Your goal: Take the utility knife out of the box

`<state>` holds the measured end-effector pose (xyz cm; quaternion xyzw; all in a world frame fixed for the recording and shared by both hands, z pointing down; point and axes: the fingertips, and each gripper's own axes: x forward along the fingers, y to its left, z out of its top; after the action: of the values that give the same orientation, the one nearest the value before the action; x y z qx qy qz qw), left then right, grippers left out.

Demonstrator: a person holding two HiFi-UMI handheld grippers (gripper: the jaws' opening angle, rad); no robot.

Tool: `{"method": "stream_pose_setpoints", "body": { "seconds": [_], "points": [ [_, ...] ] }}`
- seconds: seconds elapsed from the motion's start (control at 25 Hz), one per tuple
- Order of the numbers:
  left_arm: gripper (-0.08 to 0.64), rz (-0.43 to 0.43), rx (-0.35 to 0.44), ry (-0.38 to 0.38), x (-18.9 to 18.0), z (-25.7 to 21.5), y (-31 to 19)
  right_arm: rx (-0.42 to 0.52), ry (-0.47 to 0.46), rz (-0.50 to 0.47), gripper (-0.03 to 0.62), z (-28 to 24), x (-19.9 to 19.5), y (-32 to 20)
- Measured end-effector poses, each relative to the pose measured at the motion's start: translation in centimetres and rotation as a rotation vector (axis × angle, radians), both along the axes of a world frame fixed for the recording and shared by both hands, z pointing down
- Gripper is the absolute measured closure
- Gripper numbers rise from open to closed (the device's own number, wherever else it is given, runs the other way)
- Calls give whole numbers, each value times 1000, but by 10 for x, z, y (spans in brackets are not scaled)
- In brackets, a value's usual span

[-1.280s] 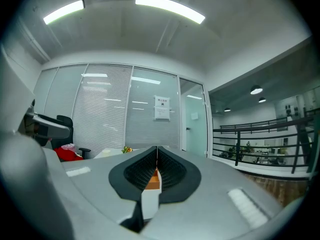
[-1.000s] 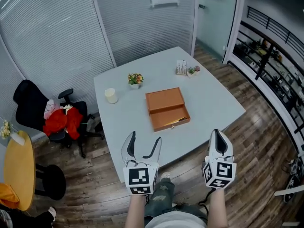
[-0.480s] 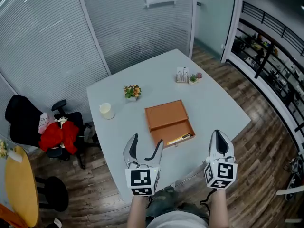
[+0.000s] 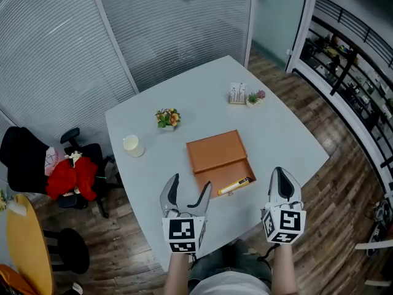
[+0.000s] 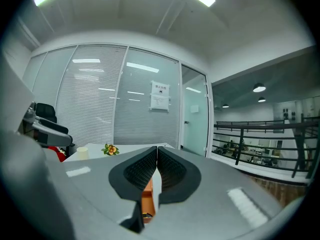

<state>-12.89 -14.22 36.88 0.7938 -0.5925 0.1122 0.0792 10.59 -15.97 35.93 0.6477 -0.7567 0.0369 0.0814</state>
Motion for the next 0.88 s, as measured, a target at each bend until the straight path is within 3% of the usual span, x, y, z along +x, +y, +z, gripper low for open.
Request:
{"method": "stream_pose_setpoints", "body": {
  "seconds": [0.4,0.88],
  "points": [
    [210,48,-93,9,19,31,-22,-70,-5,-35,561,22,1,-26],
    [219,98,-199,-51,53,71,-52,-150,37,-152,561,57,7,-63]
  ]
}}
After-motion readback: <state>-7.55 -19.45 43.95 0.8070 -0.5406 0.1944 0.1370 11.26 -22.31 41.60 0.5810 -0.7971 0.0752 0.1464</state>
